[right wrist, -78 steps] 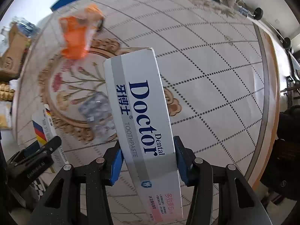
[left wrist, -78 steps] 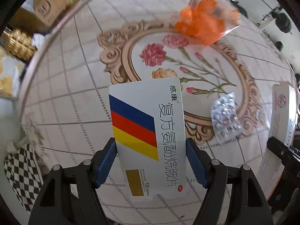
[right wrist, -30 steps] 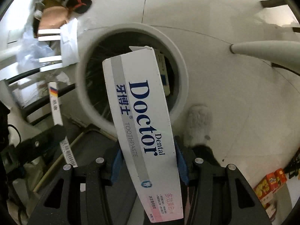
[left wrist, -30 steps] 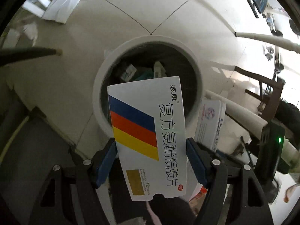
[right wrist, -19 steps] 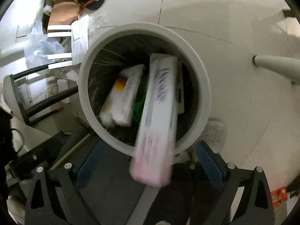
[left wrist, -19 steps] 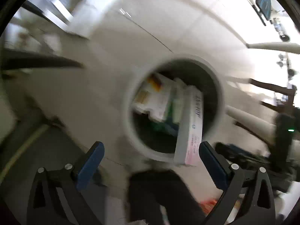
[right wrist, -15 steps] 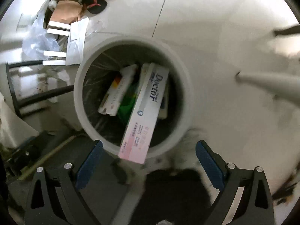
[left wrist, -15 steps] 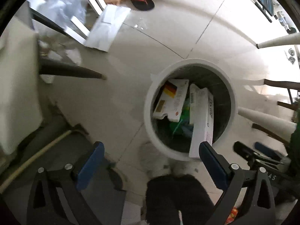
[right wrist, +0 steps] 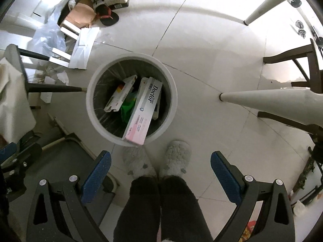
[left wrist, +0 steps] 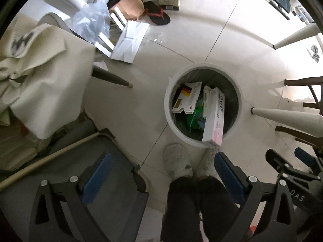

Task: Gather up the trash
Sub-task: 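Grasp the orange snack bag with left tool while right tool grasps the foil blister pack, then carry both items over the trash bin and open both tools to drop them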

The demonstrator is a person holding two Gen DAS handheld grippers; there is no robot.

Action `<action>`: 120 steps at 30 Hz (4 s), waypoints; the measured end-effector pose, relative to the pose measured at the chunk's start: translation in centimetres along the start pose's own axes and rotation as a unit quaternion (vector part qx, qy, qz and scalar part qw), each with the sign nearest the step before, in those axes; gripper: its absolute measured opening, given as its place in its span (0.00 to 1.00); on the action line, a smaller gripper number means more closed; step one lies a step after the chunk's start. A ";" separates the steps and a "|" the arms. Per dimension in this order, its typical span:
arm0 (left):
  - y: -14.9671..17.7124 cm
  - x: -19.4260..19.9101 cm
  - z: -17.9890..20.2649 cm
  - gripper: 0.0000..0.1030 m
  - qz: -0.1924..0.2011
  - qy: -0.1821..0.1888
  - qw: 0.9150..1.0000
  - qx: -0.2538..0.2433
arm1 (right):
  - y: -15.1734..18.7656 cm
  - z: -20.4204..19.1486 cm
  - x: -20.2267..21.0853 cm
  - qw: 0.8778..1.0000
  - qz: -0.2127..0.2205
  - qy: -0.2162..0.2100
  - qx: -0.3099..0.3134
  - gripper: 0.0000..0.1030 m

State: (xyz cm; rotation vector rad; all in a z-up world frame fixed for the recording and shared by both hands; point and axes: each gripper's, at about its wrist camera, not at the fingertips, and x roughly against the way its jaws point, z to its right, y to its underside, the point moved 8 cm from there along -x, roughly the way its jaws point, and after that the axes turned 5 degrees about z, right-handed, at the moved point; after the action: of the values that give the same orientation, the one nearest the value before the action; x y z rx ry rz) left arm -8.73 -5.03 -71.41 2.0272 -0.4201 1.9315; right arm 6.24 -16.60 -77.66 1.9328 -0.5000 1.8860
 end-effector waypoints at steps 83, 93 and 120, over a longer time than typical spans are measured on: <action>-51.7 28.8 32.3 0.99 0.098 0.007 0.982 -0.160 | -53.7 30.0 28.4 0.979 0.090 -0.039 -0.178 0.56; -51.5 29.7 33.3 0.25 0.119 0.018 0.981 -0.154 | -53.3 29.4 27.4 0.979 0.097 -0.039 -0.176 0.56; -30.7 43.6 18.1 0.18 0.249 0.059 0.962 -0.098 | -31.7 14.3 42.9 0.967 0.215 -0.082 -0.109 0.56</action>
State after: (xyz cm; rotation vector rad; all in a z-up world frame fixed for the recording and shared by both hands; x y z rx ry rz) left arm 22.56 15.45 -29.28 1.7855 -1.1326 2.1629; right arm 35.98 4.12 -36.00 1.9523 -1.2095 1.8181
